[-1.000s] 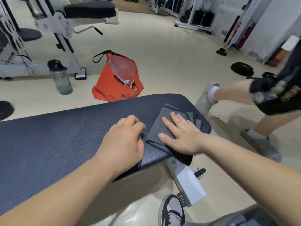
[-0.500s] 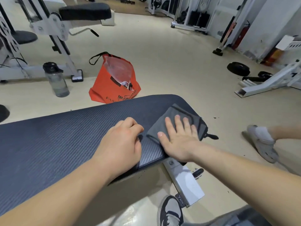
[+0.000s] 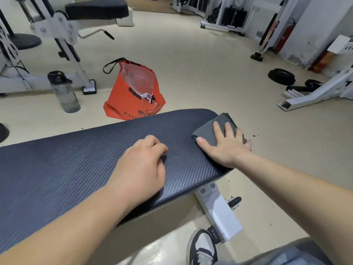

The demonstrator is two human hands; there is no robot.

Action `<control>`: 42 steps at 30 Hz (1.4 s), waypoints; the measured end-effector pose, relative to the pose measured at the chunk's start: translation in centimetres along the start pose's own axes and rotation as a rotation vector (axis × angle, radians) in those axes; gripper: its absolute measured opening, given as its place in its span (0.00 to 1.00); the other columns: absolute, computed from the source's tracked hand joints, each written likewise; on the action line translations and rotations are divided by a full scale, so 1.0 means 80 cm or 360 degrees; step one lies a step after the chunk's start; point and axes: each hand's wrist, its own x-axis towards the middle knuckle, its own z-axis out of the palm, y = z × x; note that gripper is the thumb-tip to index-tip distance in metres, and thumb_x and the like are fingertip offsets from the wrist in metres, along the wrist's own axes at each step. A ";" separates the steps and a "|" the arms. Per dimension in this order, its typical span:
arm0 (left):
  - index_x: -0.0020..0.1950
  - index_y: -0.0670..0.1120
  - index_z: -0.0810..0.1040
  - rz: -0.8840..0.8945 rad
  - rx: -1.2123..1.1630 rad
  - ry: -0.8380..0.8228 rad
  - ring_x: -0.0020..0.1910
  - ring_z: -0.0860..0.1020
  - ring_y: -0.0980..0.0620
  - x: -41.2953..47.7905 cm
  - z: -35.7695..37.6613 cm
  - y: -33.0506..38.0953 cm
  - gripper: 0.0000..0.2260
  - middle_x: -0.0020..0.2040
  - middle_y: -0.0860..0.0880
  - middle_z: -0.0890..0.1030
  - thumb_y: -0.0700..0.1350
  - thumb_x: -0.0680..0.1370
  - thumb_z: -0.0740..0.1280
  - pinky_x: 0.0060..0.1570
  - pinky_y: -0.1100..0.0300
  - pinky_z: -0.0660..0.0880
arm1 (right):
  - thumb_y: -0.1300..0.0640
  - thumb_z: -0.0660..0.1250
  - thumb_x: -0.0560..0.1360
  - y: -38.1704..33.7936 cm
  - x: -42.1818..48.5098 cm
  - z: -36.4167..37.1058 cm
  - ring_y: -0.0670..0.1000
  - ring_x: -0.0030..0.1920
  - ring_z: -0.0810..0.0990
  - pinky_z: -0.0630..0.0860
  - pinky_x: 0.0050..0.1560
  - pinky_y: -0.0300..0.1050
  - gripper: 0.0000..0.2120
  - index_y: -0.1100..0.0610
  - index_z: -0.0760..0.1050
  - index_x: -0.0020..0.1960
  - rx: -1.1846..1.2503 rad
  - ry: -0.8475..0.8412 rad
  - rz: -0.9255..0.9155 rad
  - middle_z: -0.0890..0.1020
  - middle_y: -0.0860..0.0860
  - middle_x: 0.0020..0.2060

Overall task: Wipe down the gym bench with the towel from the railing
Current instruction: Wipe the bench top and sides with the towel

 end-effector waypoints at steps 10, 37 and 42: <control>0.57 0.52 0.80 -0.0147 0.0001 0.0019 0.54 0.77 0.47 0.019 -0.014 -0.037 0.12 0.53 0.53 0.76 0.45 0.75 0.62 0.53 0.48 0.77 | 0.19 0.46 0.71 -0.085 -0.024 0.017 0.58 0.80 0.27 0.31 0.76 0.70 0.47 0.37 0.31 0.81 -0.0177 -0.0199 -0.0545 0.30 0.45 0.81; 0.59 0.49 0.82 -0.0531 0.0096 0.0283 0.53 0.78 0.47 -0.083 -0.135 -0.156 0.14 0.54 0.51 0.78 0.42 0.75 0.65 0.53 0.50 0.78 | 0.22 0.44 0.74 -0.265 -0.109 0.061 0.51 0.81 0.30 0.34 0.79 0.64 0.43 0.37 0.35 0.82 -0.0456 -0.0112 -0.1526 0.34 0.45 0.82; 0.62 0.51 0.80 -0.0506 0.0126 0.0175 0.56 0.77 0.49 -0.092 -0.129 -0.149 0.15 0.56 0.53 0.77 0.44 0.77 0.64 0.55 0.51 0.77 | 0.22 0.44 0.75 -0.237 -0.041 0.029 0.54 0.82 0.32 0.36 0.79 0.65 0.41 0.36 0.35 0.82 -0.0342 -0.0090 -0.1005 0.34 0.47 0.83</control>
